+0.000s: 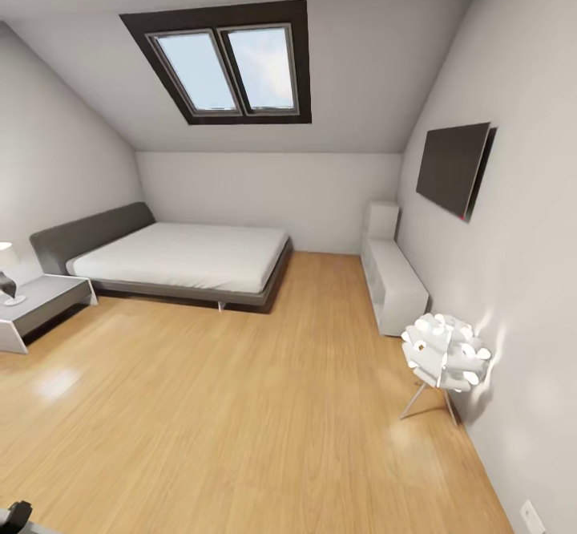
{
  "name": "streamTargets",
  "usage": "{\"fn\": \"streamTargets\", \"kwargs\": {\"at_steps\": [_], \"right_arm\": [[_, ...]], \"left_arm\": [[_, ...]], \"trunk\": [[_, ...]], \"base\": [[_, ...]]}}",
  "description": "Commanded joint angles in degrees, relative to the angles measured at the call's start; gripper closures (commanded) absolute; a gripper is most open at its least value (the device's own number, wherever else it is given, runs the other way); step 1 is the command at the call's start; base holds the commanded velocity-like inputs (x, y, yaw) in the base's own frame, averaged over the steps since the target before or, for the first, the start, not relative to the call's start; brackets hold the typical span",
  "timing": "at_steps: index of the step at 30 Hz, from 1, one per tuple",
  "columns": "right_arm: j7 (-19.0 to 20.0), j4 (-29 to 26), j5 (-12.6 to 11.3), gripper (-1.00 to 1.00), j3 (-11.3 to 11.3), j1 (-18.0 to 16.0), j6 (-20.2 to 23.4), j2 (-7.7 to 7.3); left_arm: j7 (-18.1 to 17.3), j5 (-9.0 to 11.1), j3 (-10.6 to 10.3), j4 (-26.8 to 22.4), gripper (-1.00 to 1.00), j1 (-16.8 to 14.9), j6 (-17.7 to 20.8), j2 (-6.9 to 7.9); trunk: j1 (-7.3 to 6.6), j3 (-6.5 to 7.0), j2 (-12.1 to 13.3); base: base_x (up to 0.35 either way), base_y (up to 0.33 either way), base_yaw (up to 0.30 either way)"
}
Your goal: Attach the digital camera to the camera tripod in the bedroom.
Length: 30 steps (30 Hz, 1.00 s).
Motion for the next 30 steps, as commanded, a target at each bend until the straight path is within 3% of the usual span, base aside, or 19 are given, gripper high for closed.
{"fn": "streamTargets", "kwargs": {"at_steps": [1,30], "right_arm": [[0.12,0.19,0.41,-1.00,-0.48,-0.07,-0.34,-0.04],[0.16,0.19,0.58,-1.00,-0.43,-0.09,-0.67,0.04]], "left_arm": [[0.17,0.35,-0.02,0.00,1.00,-0.03,-0.10,-0.02],[0.08,0.35,-0.05,0.01,1.00,-0.03,0.02,-0.02]], "trunk": [[-0.22,0.12,0.37],[-6.59,5.32,12.00]], "base": [[0.000,0.000,0.000],[0.000,0.000,0.000]]}}
